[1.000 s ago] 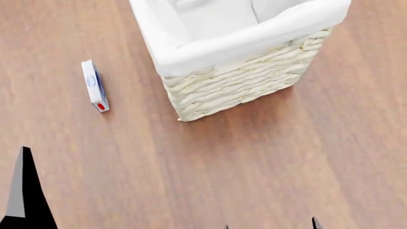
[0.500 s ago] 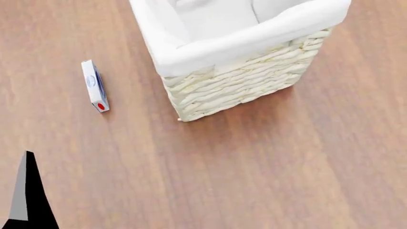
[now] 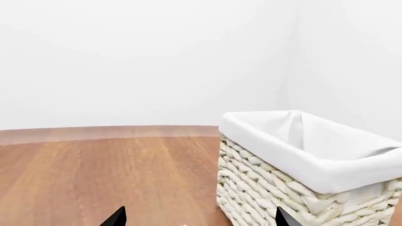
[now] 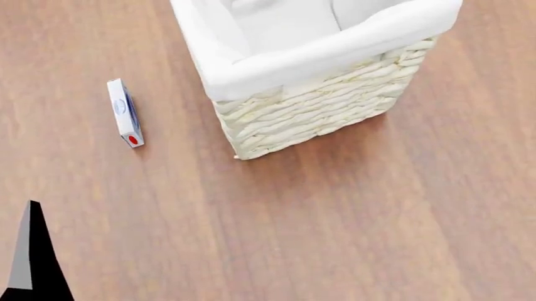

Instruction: Pick up the alphabet soup and the cream cheese box, and put them in the basket.

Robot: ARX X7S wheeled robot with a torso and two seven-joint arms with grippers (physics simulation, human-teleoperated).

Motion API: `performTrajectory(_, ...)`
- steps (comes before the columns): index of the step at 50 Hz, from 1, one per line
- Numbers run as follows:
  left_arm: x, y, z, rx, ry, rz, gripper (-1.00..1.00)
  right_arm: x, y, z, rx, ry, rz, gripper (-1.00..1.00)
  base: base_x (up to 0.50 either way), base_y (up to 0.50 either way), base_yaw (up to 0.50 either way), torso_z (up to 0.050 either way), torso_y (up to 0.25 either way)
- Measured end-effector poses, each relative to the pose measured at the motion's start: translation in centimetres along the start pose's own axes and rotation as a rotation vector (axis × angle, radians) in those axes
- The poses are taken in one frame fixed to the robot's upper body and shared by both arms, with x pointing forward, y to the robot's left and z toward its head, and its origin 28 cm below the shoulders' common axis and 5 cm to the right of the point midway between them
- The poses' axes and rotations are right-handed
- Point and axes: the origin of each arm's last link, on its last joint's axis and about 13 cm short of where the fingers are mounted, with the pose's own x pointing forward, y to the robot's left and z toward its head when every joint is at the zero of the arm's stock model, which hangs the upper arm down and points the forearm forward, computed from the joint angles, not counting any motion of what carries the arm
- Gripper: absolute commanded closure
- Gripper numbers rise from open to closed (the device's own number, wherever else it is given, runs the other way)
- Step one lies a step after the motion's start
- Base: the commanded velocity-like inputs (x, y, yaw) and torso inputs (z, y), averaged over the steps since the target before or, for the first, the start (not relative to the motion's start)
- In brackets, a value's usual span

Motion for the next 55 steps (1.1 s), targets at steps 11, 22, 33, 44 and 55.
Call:
performTrajectory(11,-0.1,0.0,0.0,0.001,0.0,0.004,-1.0,0.6,-0.2,0.0,-0.001,0.004,-0.003,-1.0,0.0,0.0,0.0,0.0,0.0)
performTrajectory(22,-0.1,0.1,0.0,0.004,-0.001,0.008,-1.0,1.4,-0.4,0.0,0.011,0.009,-0.001,-1.0,0.0,0.0,0.0,0.0,0.0)
performTrajectory(33,0.0,0.1,0.1,0.007,-0.001,0.011,-1.0,2.0,-0.4,0.1,0.025,0.017,0.007,-1.0,0.0,0.0,0.0,0.0,0.0)
performTrajectory(44,0.0,0.1,0.0,0.01,-0.001,0.015,-1.0,2.6,-0.3,0.1,0.034,0.027,0.015,-1.0,0.0,0.0,0.0,0.0,0.0)
performTrajectory(55,0.0,0.2,0.0,0.016,0.0,0.019,-1.0,3.0,-0.3,0.1,0.044,0.044,0.02,-1.0,0.0,0.0,0.0,0.0,0.0)
